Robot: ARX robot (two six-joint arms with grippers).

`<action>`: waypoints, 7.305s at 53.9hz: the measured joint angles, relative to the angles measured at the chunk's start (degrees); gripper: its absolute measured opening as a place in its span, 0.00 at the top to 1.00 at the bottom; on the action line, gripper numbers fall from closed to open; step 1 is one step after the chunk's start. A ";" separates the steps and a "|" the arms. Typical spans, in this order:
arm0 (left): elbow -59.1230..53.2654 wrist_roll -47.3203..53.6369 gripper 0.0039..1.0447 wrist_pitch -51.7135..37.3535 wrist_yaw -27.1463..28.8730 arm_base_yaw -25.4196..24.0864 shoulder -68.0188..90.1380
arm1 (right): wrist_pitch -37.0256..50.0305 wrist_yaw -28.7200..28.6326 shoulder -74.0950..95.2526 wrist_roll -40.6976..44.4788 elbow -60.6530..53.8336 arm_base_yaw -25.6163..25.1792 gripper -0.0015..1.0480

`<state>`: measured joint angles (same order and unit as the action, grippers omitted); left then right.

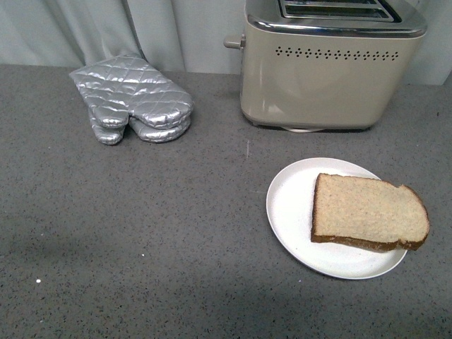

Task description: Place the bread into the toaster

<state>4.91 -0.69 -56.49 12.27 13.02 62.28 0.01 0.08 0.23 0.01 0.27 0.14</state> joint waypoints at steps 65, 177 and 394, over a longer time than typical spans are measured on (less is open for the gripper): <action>-3.89 0.26 0.97 37.75 -12.22 -12.87 -43.74 | 0.00 0.02 0.00 0.00 0.00 0.00 0.09; -3.87 0.37 0.06 56.37 -12.26 -12.87 -62.05 | -0.85 -15.56 106.44 -8.04 43.28 -3.19 0.09; -3.87 0.39 0.06 56.39 -12.26 -12.87 -62.05 | 23.78 24.48 90.51 -15.39 59.04 14.56 0.10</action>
<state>1.04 -0.30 -0.10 0.01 0.14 0.23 23.79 24.56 90.74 -15.38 59.31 14.70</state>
